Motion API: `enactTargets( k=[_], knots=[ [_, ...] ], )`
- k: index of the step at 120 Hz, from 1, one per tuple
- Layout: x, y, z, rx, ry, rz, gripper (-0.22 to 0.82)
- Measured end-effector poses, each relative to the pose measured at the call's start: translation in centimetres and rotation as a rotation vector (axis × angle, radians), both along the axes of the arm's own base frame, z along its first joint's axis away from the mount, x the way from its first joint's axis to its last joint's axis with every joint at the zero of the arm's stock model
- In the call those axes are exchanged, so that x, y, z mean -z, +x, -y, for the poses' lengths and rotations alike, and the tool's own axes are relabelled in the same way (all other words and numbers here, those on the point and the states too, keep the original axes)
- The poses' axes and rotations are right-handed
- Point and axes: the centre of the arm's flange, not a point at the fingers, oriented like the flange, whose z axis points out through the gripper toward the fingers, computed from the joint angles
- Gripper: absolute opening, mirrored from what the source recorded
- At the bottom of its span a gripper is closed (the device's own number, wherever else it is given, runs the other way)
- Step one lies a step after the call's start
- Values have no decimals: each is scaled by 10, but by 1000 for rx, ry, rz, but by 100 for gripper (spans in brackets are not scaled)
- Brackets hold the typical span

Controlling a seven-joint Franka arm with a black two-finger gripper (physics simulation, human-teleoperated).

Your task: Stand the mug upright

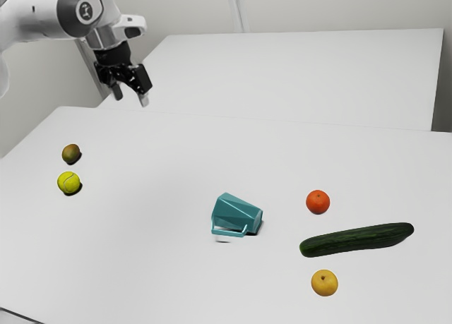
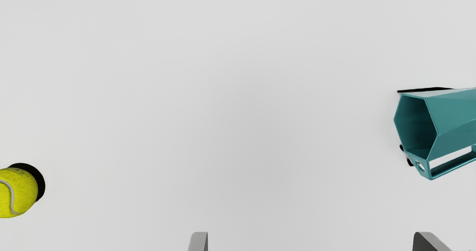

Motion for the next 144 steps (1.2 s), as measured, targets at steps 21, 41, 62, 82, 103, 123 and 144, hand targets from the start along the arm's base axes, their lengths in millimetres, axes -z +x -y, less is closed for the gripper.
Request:
enactTargets(
  k=[21,41,62,82,103,123,144],
  knots=[
    [14,-13,-14,-26,-64,-13,60],
    [75,-37,-35,-150,-327,-117,60],
    [141,-61,-56,-317,-592,-215,60],
    [174,-57,-38,-368,-719,-256,60],
    [209,-54,30,-330,-776,-322,59],
    [235,-45,25,-389,-834,-309,59],
    [276,-32,37,-405,-860,-298,60]
  ],
)
